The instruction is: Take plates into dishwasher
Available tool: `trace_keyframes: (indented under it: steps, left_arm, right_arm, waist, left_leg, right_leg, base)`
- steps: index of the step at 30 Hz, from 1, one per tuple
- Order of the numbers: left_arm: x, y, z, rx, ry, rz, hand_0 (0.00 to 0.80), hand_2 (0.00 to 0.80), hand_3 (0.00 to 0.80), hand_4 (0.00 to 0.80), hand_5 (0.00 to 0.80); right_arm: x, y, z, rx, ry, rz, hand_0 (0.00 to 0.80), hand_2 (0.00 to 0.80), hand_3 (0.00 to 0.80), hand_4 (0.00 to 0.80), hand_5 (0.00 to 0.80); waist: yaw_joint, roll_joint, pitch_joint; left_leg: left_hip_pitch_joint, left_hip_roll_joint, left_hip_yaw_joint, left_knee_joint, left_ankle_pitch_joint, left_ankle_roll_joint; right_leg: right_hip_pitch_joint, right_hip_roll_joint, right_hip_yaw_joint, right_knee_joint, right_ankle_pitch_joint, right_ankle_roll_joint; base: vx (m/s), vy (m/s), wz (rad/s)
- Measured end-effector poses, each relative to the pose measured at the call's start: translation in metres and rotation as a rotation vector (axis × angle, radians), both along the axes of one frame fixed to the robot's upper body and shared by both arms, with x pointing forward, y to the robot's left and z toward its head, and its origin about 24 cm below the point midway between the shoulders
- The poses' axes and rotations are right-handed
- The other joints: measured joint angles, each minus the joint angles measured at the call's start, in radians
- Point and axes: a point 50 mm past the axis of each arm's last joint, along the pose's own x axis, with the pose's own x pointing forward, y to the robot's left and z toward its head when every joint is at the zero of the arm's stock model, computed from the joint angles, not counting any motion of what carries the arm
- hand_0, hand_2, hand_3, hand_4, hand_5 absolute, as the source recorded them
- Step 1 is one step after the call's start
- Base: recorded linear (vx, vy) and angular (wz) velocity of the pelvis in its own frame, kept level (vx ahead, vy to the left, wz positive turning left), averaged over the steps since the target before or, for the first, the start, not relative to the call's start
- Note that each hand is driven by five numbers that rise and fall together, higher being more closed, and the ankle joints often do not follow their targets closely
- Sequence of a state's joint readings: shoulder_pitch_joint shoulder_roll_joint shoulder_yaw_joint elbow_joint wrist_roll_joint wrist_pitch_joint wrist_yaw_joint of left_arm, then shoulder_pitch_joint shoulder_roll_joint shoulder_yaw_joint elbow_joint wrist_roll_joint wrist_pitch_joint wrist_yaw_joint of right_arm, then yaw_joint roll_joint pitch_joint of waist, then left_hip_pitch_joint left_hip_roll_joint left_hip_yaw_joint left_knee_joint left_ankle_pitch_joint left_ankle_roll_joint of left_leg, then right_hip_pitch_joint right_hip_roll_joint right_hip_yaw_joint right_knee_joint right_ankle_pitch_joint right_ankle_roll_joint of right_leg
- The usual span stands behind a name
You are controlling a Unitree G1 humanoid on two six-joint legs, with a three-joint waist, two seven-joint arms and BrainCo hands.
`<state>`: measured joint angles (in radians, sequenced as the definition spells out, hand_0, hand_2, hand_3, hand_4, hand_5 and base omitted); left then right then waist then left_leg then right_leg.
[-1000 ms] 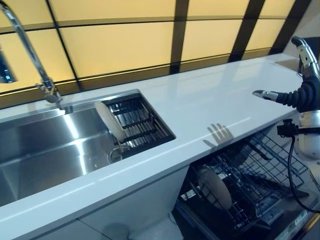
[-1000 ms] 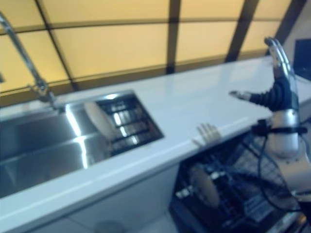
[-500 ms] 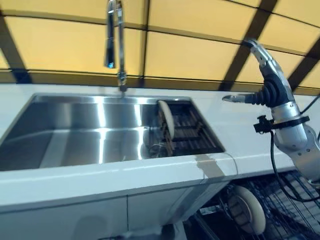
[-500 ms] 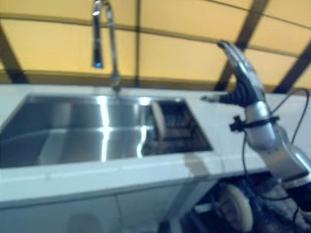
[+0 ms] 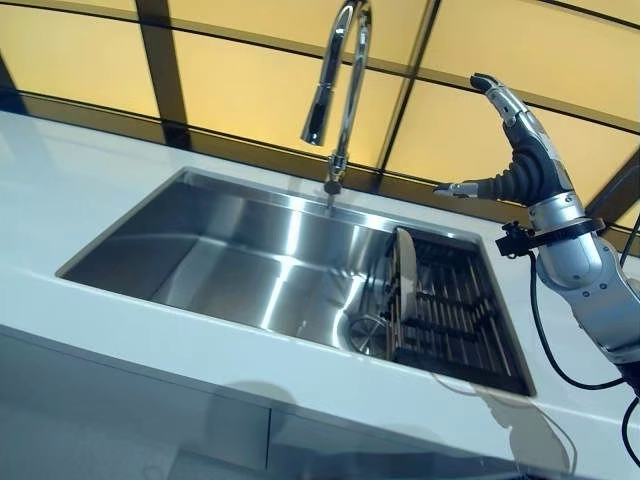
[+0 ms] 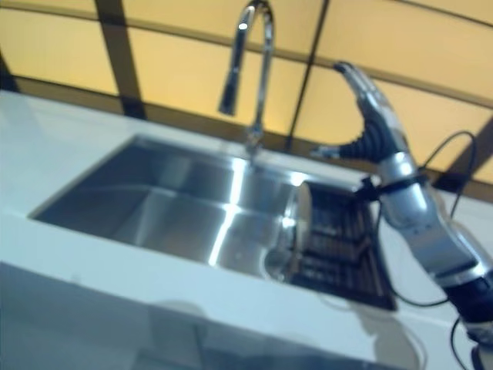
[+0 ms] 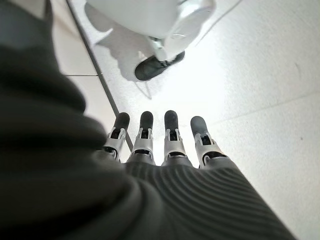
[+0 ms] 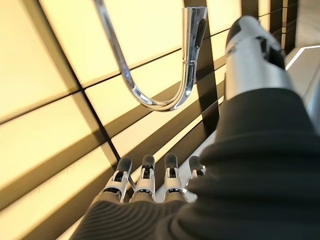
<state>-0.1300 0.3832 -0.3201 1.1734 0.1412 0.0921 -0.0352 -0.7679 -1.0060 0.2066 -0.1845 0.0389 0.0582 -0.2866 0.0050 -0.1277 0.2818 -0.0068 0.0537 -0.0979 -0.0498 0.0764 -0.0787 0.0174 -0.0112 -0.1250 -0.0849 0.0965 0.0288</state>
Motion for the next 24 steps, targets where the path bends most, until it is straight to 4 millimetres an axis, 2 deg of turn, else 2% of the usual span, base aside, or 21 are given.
trace_keyframes:
  steps: [3,7,13,15,24]
  left_arm:
    - [0.002,-0.012,-0.003,-0.042,-0.022,0.017,0.0,0.0,0.0,0.0,0.0]
    - [0.005,-0.016,-0.003,-0.053,-0.044,0.01,0.0,0.0,0.0,0.0,0.0]
    - [-0.01,-0.019,-0.009,-0.056,-0.018,0.028,0.0,0.0,0.0,0.0,0.0]
    - [-0.02,-0.018,-0.012,-0.056,0.004,0.041,0.0,0.0,0.0,0.0,0.0]
    - [-0.032,-0.02,-0.016,-0.061,0.029,0.053,0.0,0.0,0.0,0.0,0.0]
  right_arm:
    - [0.016,0.0,-0.015,0.126,0.11,0.022,0.0,0.0,0.0,0.0,0.0]
    - [0.027,0.004,-0.028,0.181,0.183,0.031,0.0,0.0,0.0,0.0,0.0]
    - [0.027,0.007,-0.03,-0.044,0.171,-0.049,0.0,0.0,0.0,0.0,0.0]
    - [0.031,-0.002,-0.033,-0.103,0.201,-0.092,0.0,0.0,0.0,0.0,0.0]
    - [0.035,-0.041,-0.03,-0.177,0.218,-0.242,0.0,0.0,0.0,0.0,0.0]
  waist:
    - [0.01,0.024,-0.013]
    - [0.016,0.035,-0.019]
    - [0.041,0.058,-0.073]
    - [0.04,0.056,-0.107]
    - [0.035,0.042,-0.144]
  left_leg:
    - [0.024,-0.005,0.013,-0.022,0.004,0.005]
    - [0.045,-0.018,0.013,-0.034,0.006,0.01]
    - [0.053,-0.019,0.039,-0.035,0.004,0.014]
    - [0.053,-0.019,0.04,-0.035,0.004,0.014]
    - [0.053,-0.013,0.043,-0.035,0.007,0.018]
  right_leg:
    - [0.02,-0.004,-0.006,0.0,-0.002,-0.005]
    - [0.044,-0.019,-0.015,0.0,-0.023,-0.007]
    - [0.059,-0.026,-0.022,0.0,-0.037,-0.004]
    - [0.058,-0.023,-0.023,-0.001,-0.038,-0.005]
    - [0.058,-0.022,-0.021,-0.003,-0.037,-0.004]
  base:
    - [-0.002,-0.058,0.13]
    - [0.018,-0.009,0.16]
    - [0.019,-0.007,0.05]
    - [-0.004,0.004,0.02]
    - [0.0,0.0,0.0]
